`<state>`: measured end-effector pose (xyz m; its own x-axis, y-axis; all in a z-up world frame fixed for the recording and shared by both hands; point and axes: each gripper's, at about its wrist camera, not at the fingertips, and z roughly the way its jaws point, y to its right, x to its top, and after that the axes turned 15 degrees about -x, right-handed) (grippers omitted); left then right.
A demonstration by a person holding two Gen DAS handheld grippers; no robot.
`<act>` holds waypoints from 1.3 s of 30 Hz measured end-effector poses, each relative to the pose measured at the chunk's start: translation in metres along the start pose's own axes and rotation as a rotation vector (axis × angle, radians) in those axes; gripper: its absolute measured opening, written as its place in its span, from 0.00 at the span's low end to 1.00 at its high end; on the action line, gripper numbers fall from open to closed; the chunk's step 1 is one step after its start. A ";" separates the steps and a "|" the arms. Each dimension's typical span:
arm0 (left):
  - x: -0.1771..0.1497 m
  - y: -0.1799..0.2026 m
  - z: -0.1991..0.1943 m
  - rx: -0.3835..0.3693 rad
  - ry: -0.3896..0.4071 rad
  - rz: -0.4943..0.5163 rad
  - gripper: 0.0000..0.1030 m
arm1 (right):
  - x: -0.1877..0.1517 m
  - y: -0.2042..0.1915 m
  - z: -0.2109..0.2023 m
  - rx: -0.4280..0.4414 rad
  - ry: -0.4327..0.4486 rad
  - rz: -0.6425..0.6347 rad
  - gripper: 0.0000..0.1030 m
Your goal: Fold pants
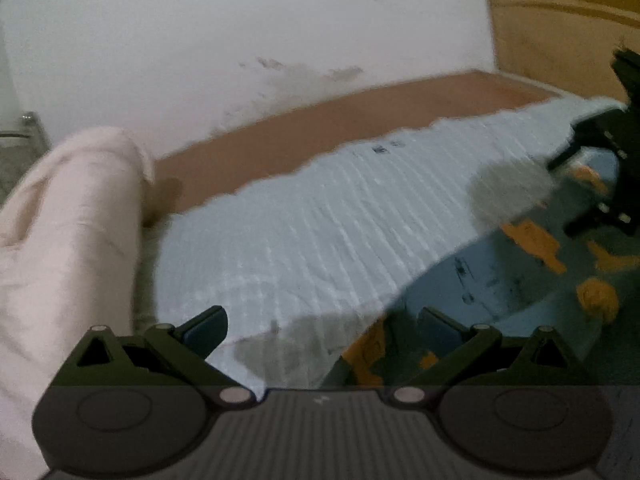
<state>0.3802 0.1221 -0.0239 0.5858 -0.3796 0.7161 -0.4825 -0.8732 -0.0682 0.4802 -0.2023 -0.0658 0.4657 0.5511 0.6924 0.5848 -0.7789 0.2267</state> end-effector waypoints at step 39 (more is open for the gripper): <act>0.014 -0.053 0.067 0.012 -0.106 -0.293 0.03 | 0.078 -0.001 0.068 -0.107 -0.026 -0.181 0.00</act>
<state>0.4578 0.1427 -0.0569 0.7638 -0.1407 0.6299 -0.2761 -0.9534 0.1219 0.5613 -0.1384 -0.0588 0.3771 0.6916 0.6160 0.5872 -0.6929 0.4185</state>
